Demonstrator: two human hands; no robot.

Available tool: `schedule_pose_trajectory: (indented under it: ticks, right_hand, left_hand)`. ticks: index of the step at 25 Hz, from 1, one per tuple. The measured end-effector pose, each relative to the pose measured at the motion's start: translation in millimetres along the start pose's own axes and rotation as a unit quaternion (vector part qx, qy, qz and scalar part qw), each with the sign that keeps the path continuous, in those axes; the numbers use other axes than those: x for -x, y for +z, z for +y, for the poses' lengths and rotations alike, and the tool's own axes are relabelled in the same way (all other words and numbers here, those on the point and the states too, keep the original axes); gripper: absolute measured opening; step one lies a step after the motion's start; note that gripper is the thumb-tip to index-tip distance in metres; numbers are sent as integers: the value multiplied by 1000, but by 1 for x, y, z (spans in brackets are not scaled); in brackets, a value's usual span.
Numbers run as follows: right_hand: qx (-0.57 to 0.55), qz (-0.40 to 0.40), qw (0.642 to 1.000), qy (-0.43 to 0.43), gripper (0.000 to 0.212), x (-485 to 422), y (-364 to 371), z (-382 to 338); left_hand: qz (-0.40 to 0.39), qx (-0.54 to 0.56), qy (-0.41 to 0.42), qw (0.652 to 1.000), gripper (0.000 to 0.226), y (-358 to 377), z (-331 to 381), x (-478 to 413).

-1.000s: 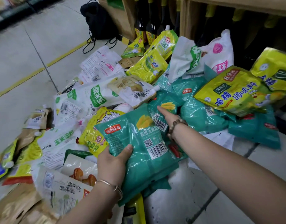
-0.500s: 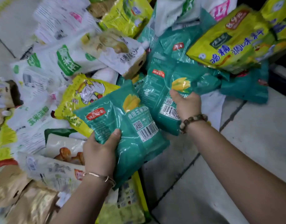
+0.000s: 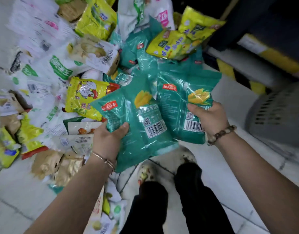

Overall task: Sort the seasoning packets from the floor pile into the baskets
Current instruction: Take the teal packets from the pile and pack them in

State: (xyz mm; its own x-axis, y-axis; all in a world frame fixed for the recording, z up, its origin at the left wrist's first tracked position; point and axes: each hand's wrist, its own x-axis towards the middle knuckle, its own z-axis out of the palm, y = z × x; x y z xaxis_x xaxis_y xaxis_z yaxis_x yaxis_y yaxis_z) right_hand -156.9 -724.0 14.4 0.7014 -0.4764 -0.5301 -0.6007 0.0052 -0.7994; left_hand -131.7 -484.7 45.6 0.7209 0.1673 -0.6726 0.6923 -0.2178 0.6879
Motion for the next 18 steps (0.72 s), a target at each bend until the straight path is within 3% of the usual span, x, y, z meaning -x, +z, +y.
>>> schedule_pose_trajectory:
  ticks: [7, 10, 11, 13, 18]
  right_hand:
    - [-10, 53, 997, 52, 11, 100, -155, -31]
    - [-49, 95, 994, 35, 18, 123, -219, -31]
    - [-58, 106, 992, 22, 22, 128, -239, -29]
    - [-63, 127, 990, 16, 25, 139, -280, -23]
    - [-56, 243, 966, 63, 19, 161, -387, 8]
  left_hand:
    - [-142, -49, 21, 988, 10, 54, 72, 113]
    - [-146, -81, 36, 985, 41, 101, 80, 148]
    - [-142, -88, 48, 985, 39, 117, 81, 159]
    - [-138, -124, 82, 979, 12, 151, 82, 183]
    - [-153, -171, 94, 969, 27, 246, 82, 238]
